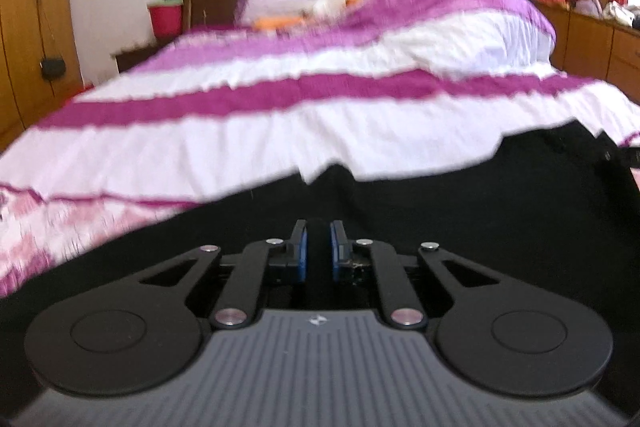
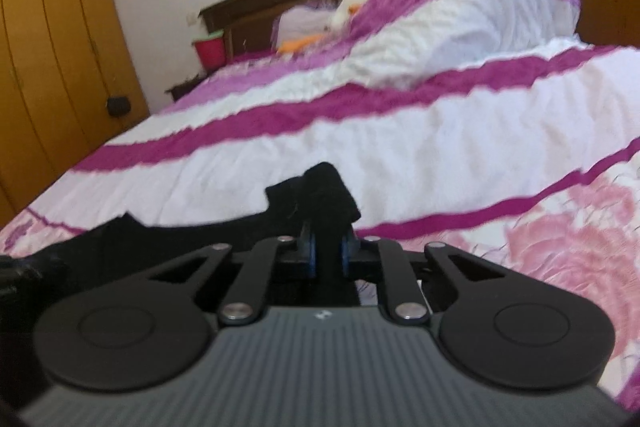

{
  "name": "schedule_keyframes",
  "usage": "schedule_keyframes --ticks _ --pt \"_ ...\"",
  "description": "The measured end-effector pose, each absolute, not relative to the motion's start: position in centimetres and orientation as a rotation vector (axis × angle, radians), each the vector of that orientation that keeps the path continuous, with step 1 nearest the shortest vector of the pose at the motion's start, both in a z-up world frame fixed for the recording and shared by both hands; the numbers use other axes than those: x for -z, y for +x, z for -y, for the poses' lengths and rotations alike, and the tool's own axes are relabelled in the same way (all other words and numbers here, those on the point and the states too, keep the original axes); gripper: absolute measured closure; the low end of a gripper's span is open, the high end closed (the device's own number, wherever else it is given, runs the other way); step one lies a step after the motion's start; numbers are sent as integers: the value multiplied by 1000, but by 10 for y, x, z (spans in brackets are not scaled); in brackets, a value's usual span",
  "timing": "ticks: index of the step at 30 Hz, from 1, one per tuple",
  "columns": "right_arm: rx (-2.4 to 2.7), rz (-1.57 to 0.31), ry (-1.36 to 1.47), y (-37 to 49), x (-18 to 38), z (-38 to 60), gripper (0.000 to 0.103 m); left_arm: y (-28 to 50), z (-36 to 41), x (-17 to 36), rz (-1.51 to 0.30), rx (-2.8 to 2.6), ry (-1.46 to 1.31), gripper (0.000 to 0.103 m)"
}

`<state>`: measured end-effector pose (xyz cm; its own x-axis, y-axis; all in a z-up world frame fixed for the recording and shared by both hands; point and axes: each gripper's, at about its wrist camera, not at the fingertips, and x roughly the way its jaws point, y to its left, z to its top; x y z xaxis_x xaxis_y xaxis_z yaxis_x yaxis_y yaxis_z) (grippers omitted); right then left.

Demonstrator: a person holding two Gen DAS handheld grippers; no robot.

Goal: Fold small clothes

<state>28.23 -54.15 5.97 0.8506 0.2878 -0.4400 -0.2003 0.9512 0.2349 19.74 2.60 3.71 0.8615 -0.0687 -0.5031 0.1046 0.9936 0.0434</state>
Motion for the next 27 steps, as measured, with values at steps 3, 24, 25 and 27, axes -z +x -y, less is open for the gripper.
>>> schedule_keyframes --ticks 3,24,25,27 --pt "-213 -525 172 292 -49 542 89 216 -27 -31 -546 89 64 90" --pt "-259 -639 199 253 -86 561 69 213 -78 -41 -623 66 -39 48" --pt "-277 -638 199 250 -85 558 69 213 -79 -40 -632 66 -46 48" --pt "-304 -644 189 246 -81 550 69 216 -79 -35 -659 71 -70 48"
